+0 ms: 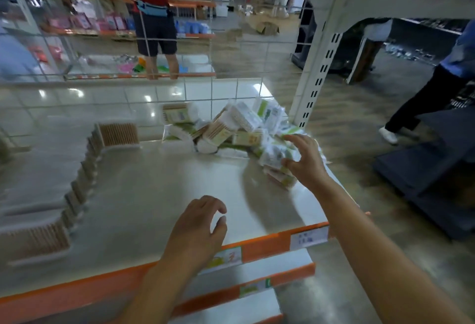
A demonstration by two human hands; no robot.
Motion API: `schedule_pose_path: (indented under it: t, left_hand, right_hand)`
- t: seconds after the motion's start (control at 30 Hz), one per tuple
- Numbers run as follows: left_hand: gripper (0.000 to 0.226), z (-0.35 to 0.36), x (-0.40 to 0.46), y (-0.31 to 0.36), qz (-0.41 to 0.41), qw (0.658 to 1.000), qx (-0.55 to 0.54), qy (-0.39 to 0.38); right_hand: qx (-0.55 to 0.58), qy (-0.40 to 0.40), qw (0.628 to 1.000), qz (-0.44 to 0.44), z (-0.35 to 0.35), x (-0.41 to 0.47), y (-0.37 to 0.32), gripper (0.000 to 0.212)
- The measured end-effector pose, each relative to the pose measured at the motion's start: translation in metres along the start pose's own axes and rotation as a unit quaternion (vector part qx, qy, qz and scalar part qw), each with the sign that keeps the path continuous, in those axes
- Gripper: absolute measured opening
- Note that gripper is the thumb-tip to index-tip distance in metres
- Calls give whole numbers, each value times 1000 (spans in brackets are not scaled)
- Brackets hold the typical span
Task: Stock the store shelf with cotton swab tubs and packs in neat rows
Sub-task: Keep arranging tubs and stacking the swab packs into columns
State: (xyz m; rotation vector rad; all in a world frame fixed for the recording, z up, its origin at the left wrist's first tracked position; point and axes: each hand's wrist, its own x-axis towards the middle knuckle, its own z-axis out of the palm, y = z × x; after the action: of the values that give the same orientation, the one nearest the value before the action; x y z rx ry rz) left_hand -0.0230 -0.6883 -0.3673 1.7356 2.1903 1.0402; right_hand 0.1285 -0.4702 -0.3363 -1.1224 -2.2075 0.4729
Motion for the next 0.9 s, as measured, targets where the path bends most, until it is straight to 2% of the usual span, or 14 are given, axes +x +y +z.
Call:
schedule_pose_path:
  t: [0.1, 0.17, 0.27, 0.4, 0.63, 0.8, 0.9]
  left_hand:
    - [6, 7, 1, 3, -21, 1000, -4, 0]
    - [24, 10, 3, 5, -42, 999, -15, -10]
    - [30, 12, 10, 8, -60, 997, -42, -14]
    - [25, 15, 23, 6, -67, 997, -35, 14]
    - [10, 17, 22, 0, -42, 998, 6, 46]
    - [25, 12, 24, 2, -82, 992, -67, 66]
    - [25, 8, 24, 1, -132, 977, -148, 80]
  right_hand:
    - [-47, -126, 991, 3, 4, 18, 13, 72]
    - [-26, -189, 981, 37, 6, 24, 16, 81]
    - [20, -214, 973, 82, 8, 25, 17, 77]
    - [6, -179, 980, 82, 9, 21, 13, 82]
    - [-5, -105, 990, 96, 9, 15, -3, 68]
    - [84, -84, 982, 145, 3, 13, -5, 61]
    - [223, -23, 962, 158, 3, -3, -8, 40]
